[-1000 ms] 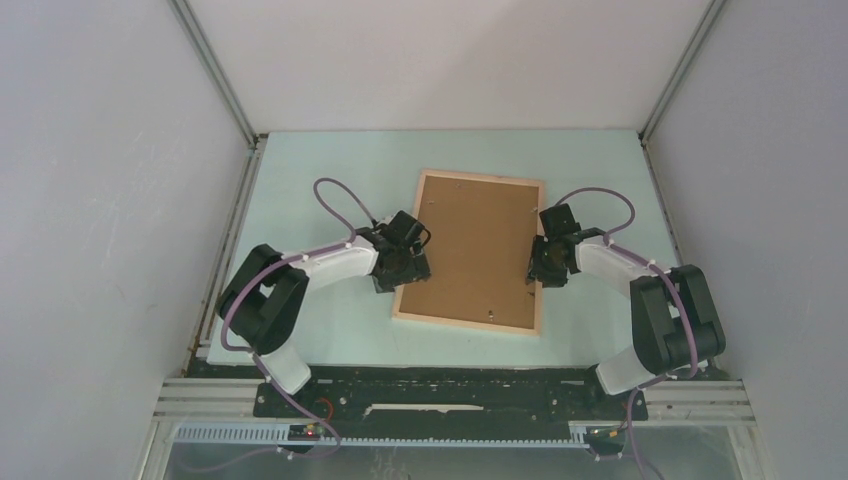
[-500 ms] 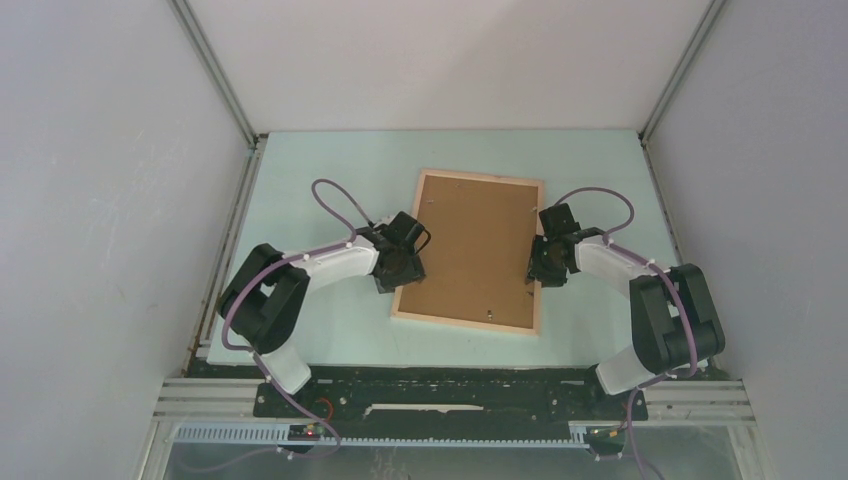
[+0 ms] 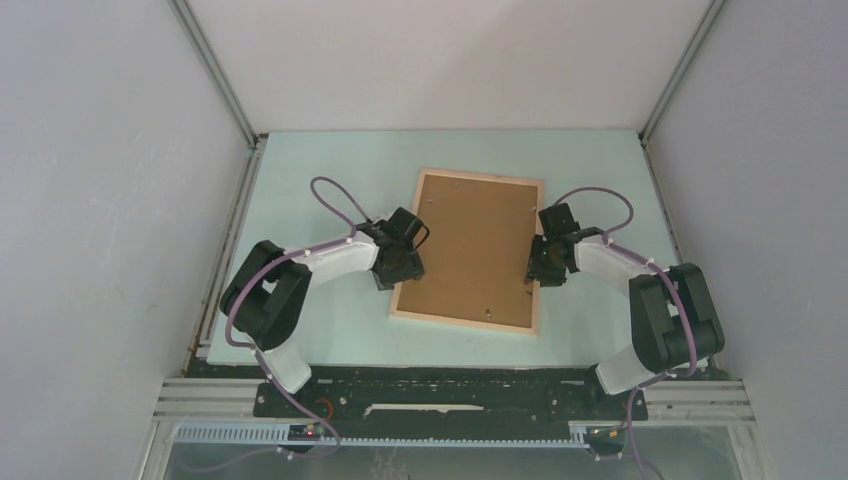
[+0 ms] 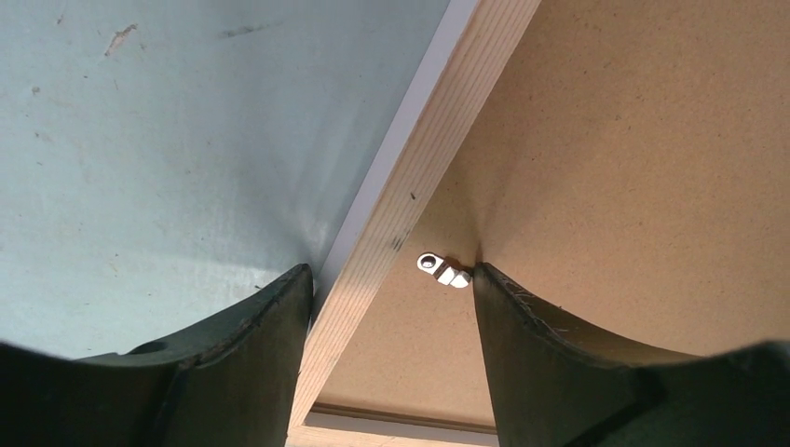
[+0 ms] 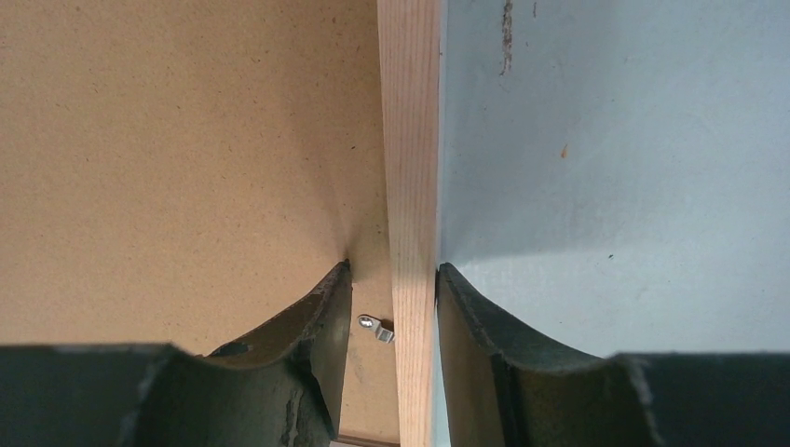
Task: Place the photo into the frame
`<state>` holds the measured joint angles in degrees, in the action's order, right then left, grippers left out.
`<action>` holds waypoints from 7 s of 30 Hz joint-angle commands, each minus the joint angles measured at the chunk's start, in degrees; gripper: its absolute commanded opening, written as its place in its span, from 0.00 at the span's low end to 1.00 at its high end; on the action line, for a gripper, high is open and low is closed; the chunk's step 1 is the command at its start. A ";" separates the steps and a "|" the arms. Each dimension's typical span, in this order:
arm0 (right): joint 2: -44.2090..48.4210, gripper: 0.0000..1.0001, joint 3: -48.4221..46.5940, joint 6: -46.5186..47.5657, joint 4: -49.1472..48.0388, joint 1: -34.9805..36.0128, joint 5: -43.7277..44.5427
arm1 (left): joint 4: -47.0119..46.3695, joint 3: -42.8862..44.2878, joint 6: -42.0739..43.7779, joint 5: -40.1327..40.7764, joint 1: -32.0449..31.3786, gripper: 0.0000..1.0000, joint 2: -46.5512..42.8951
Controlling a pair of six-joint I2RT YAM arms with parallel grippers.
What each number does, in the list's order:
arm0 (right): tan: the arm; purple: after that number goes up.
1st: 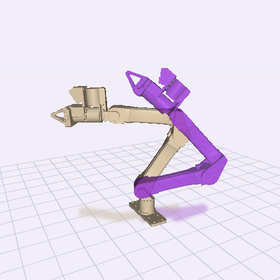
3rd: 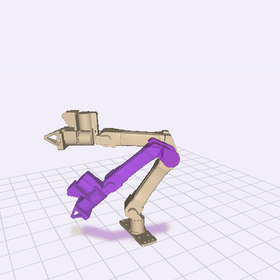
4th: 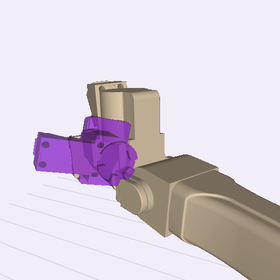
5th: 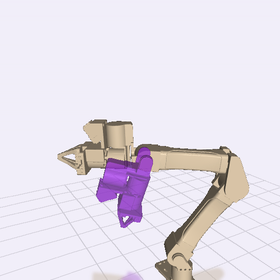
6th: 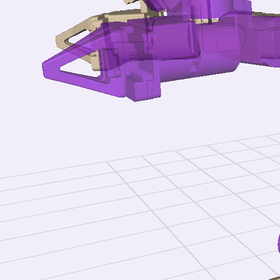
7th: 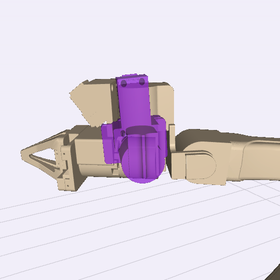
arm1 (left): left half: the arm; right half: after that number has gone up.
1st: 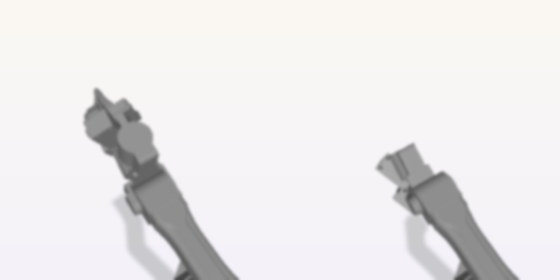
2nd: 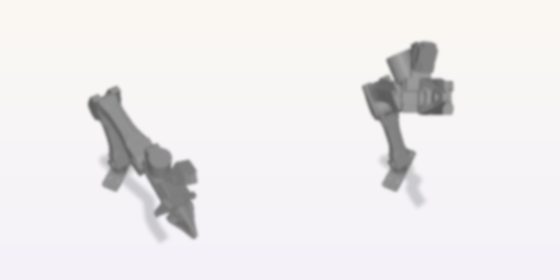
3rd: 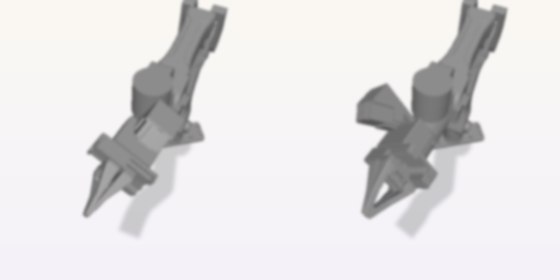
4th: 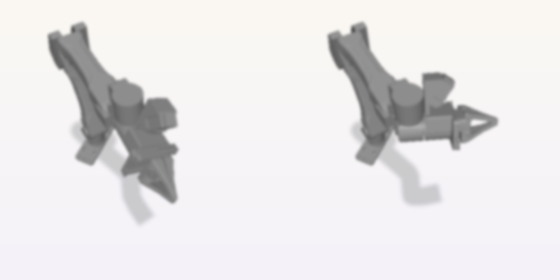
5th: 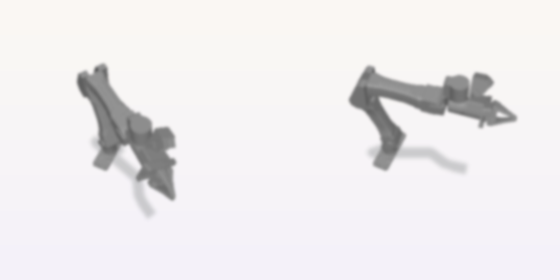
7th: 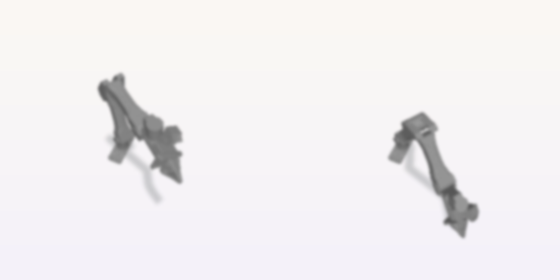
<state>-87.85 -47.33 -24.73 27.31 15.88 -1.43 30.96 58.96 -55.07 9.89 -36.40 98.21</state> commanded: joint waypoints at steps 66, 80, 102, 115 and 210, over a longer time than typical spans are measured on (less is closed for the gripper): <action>6.43 0.39 -1.92 2.89 -4.55 -4.70 -4.73 | -19.62 11.00 23.23 -0.96 11.68 1.00 -0.04; -20.28 0.62 -32.89 -12.70 -10.32 -10.24 -3.25 | -27.00 23.93 21.86 -4.64 18.22 1.00 12.51; -37.11 0.58 -50.97 -4.02 5.61 -7.93 4.27 | -28.13 23.30 23.06 -5.87 17.97 0.97 13.72; -37.57 0.55 -50.61 -2.69 6.31 -7.25 4.88 | -28.31 23.18 23.30 -4.90 17.77 0.96 13.54; -36.69 0.40 -48.21 -1.13 1.88 -8.56 -2.86 | -1.76 42.97 22.67 -4.32 14.08 0.57 29.18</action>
<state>-125.16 -95.61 -26.04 30.48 6.72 -2.22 28.05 98.67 -32.53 4.80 -22.11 127.35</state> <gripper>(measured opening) 0.400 0.570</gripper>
